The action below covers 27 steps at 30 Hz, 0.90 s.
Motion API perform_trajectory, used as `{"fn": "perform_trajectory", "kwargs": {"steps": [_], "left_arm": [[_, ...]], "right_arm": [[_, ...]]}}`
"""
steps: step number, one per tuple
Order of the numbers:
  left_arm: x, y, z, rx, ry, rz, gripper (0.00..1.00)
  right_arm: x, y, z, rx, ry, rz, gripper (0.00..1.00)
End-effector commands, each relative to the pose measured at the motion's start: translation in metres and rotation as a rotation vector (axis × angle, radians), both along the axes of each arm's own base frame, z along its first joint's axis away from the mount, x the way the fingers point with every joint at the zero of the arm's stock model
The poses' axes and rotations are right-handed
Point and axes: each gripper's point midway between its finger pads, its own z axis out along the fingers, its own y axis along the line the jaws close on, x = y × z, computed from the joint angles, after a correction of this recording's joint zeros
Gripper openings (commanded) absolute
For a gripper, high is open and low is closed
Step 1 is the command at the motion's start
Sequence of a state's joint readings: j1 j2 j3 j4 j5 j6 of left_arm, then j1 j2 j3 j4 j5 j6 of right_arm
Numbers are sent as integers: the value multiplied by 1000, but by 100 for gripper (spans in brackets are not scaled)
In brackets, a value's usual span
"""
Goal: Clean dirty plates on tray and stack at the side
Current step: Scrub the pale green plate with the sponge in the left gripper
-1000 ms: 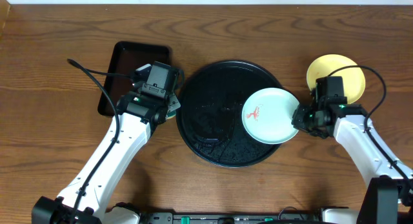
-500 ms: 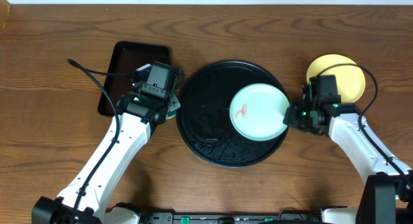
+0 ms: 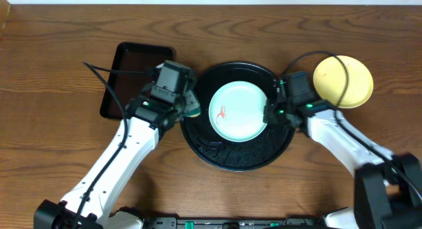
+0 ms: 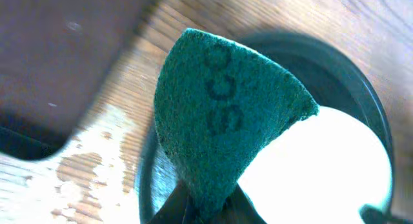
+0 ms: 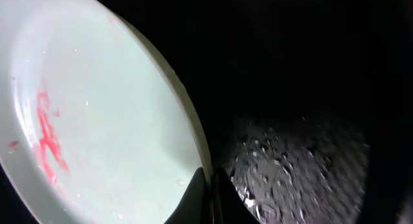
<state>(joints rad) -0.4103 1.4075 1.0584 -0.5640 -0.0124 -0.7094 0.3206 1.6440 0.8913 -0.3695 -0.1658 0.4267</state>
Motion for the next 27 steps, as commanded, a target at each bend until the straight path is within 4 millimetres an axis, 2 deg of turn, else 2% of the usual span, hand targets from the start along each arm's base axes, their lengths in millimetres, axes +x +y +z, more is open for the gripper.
{"fn": "perform_trajectory", "kwargs": {"steps": [1,5,9,13,19,22,27], "left_arm": [[-9,-18,-7,-15,24,-59,8],[-15,-34,-12,-13,39,-95,8],[-17,-48,-26,-19,69,-99,8],[-12,-78,-55,-45,97,-104,8],[-5,-125,-83,-85,68,-188,8],[-2,-136,-95,-95,63,-195,8],[2,-140,-110,-118,82,-149,8]], "right_arm": [[8,-1,-17,-57,-1,3,2],[9,7,-35,-24,30,21,2],[8,11,-44,-9,48,31,2],[7,11,-45,-6,52,37,2],[7,11,-45,-12,47,51,1],[7,12,-45,-12,47,52,1],[6,14,-45,-11,48,58,2]]}}
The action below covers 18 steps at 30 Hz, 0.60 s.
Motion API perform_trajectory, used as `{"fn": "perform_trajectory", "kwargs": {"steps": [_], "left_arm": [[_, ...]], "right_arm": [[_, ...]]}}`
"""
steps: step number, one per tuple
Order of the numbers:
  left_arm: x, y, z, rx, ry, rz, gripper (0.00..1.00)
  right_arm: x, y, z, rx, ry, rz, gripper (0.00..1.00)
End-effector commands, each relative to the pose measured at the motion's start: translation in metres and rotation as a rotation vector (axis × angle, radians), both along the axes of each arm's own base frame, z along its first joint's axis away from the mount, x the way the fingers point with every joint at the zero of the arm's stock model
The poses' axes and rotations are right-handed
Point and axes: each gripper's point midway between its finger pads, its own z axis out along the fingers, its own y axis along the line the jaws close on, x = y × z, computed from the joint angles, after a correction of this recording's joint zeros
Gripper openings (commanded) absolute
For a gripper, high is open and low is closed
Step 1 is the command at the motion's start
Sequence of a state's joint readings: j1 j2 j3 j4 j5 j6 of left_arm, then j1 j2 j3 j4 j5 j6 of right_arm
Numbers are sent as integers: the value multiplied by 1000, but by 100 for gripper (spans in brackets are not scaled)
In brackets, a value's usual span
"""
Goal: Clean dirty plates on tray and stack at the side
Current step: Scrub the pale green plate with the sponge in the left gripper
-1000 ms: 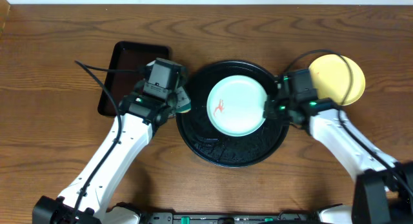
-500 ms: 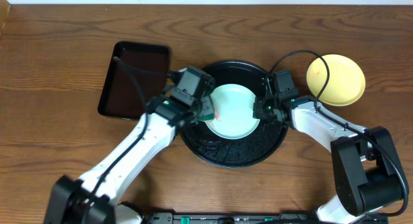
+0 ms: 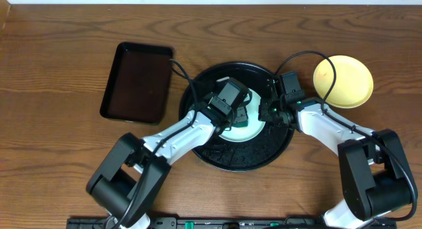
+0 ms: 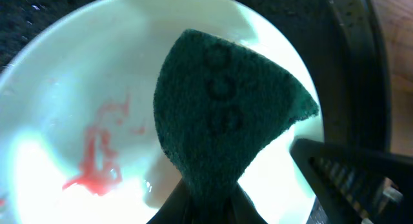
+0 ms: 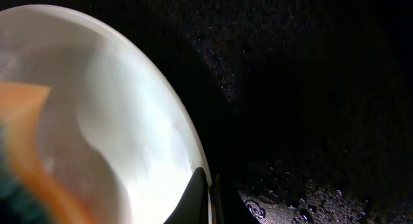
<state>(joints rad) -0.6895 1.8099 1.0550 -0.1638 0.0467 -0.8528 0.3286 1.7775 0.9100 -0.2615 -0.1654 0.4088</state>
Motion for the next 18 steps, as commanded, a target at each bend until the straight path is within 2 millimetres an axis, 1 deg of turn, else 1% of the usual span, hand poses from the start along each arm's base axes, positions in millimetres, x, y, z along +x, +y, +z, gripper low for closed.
{"fn": "perform_trajectory", "kwargs": {"steps": [1,4,10,14,15,18], "left_arm": [[2,1,-11,-6,18,40,8],[3,4,-18,14,20,48,8],[0,28,-37,140,37,95,9],[-1,58,-43,285,23,152,9],[-2,76,-42,373,9,182,9],[0,94,-38,463,-15,214,9]], "right_arm": [[-10,6,-15,-4,46,34,1],[-9,6,-15,-3,46,34,1],[-10,5,-16,-5,50,34,1],[-11,5,-16,-6,52,34,2],[-11,5,-16,-7,54,34,2],[-11,5,-16,-7,54,34,1]]}}
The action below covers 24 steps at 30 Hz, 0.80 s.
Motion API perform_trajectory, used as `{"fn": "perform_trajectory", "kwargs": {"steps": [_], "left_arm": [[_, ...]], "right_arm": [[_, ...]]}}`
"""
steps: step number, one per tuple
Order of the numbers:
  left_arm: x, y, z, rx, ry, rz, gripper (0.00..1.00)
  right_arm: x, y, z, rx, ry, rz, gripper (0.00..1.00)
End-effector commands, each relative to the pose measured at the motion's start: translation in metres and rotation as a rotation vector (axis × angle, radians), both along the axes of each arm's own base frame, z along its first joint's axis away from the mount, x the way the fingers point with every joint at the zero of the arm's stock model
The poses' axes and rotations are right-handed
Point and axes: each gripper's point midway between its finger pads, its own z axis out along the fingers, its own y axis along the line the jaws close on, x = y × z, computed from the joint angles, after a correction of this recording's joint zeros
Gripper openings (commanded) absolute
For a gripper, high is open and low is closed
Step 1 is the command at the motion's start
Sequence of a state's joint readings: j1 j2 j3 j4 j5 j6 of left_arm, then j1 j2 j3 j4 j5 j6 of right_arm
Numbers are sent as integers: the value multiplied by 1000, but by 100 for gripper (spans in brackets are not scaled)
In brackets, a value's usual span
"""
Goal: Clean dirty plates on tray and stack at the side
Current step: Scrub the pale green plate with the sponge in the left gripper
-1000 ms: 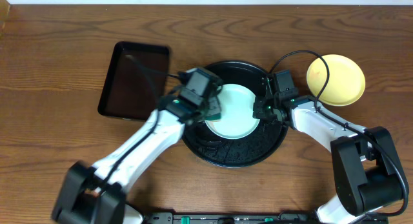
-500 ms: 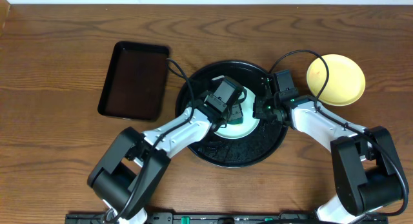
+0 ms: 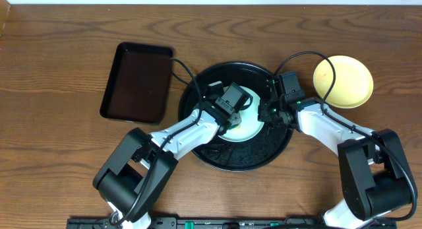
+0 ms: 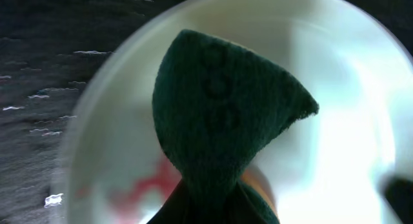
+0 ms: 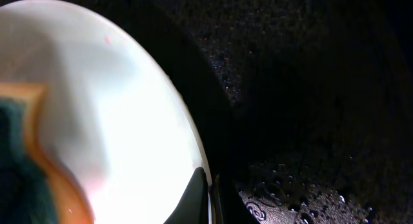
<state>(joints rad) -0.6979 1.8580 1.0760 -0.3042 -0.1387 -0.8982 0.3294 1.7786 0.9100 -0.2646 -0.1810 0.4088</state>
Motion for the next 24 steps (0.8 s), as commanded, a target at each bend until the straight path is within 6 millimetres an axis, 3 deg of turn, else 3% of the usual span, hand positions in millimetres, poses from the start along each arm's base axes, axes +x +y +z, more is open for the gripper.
{"fn": "perform_trajectory", "kwargs": {"steps": [1,4,12,14,20,24], "left_arm": [[6,59,-10,277,-49,96,8],[14,60,3,320,-73,67,8],[40,36,45,262,-172,9,8],[43,22,49,189,-180,-9,9],[46,-52,52,-232,-130,-37,9],[48,-57,43,-274,-106,10,9]], "right_arm": [[-9,2,-16,-19,46,27,2],[-9,2,-16,-19,45,27,2],[-10,2,-16,-20,49,27,1],[-10,2,-16,-20,48,27,2],[-10,2,-16,-20,48,27,1],[-10,2,-16,-20,49,27,1]]}}
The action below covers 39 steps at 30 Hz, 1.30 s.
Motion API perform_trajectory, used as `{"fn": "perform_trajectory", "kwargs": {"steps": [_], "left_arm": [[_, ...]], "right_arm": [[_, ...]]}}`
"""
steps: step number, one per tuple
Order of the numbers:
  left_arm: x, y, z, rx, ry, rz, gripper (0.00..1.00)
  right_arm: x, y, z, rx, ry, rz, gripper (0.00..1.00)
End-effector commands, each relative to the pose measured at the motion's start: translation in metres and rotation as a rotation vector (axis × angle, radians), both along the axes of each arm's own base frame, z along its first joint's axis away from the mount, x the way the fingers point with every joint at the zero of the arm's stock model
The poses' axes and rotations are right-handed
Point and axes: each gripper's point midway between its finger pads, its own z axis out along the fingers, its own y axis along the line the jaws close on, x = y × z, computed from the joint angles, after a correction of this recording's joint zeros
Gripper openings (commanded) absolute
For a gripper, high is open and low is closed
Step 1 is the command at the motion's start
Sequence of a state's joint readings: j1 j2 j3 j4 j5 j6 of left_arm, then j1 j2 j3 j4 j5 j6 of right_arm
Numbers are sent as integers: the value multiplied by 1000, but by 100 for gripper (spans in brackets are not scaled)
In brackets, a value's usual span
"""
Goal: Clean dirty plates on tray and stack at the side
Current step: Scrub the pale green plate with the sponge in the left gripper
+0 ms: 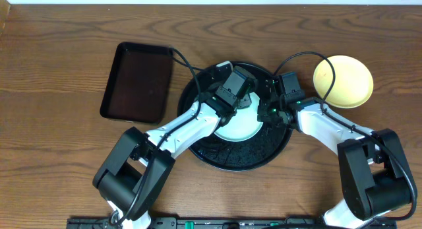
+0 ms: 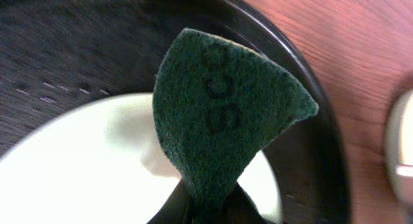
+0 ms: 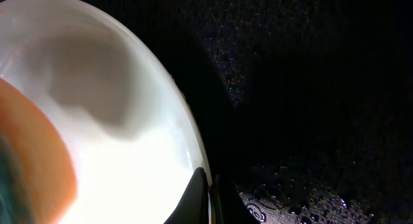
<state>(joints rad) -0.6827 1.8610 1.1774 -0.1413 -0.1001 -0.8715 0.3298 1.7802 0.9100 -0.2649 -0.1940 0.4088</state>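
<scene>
A pale green plate (image 1: 239, 127) lies in the round black tray (image 1: 217, 153). My left gripper (image 2: 208, 208) is shut on a green sponge (image 2: 226, 114) with an orange backing (image 3: 35, 159), pressed over the plate's far part (image 2: 84, 159). My right gripper (image 3: 210, 185) is shut on the plate's right rim (image 3: 187, 130), one finger over it and one under. In the overhead view the left gripper (image 1: 236, 90) hides the plate's upper half, with the right gripper (image 1: 267, 113) beside it. No red stain shows on the visible plate surface.
A yellow plate (image 1: 343, 80) lies on the wooden table at the right of the round tray. A rectangular black tray (image 1: 136, 82) stands at the left. The round tray's floor is wet with droplets (image 3: 290, 192).
My left gripper with the sponge has moved from the plate's middle to its far side, near the tray's back rim. The right gripper still holds the plate's rim in place.
At first the sponge hung left of the round tray and a red stain showed on the plate, which my right gripper held by its rim. Then the sponge was over the plate beside the stain, then on its middle, and now at its far edge.
</scene>
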Motion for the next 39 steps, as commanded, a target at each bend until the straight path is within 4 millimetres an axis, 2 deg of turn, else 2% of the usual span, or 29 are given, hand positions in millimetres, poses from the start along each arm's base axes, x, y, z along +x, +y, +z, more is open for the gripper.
{"fn": "perform_trajectory", "kwargs": {"steps": [1,9,11,14,19,22,25,33,39], "left_arm": [[-5,-14,-15,-89,91,23,9],[-19,2,-53,3,195,38,9],[-23,19,-63,69,221,71,9],[-31,58,-71,221,255,146,8],[-41,109,-73,386,310,229,8],[-40,134,-66,474,305,278,8],[-35,148,-54,523,291,312,8],[-15,163,-16,618,242,313,8],[4,175,29,731,146,351,8]], "right_arm": [[-10,0,-16,-32,46,22,2],[-10,0,-16,-32,46,21,2],[-10,0,-16,-31,46,22,2],[-11,0,-17,-33,51,22,2],[-11,-1,-17,-34,53,21,1],[-11,-1,-17,-34,53,21,2],[-11,-1,-17,-34,53,21,2],[-11,-1,-17,-35,53,22,2],[-11,-1,-17,-35,53,25,1]]}}
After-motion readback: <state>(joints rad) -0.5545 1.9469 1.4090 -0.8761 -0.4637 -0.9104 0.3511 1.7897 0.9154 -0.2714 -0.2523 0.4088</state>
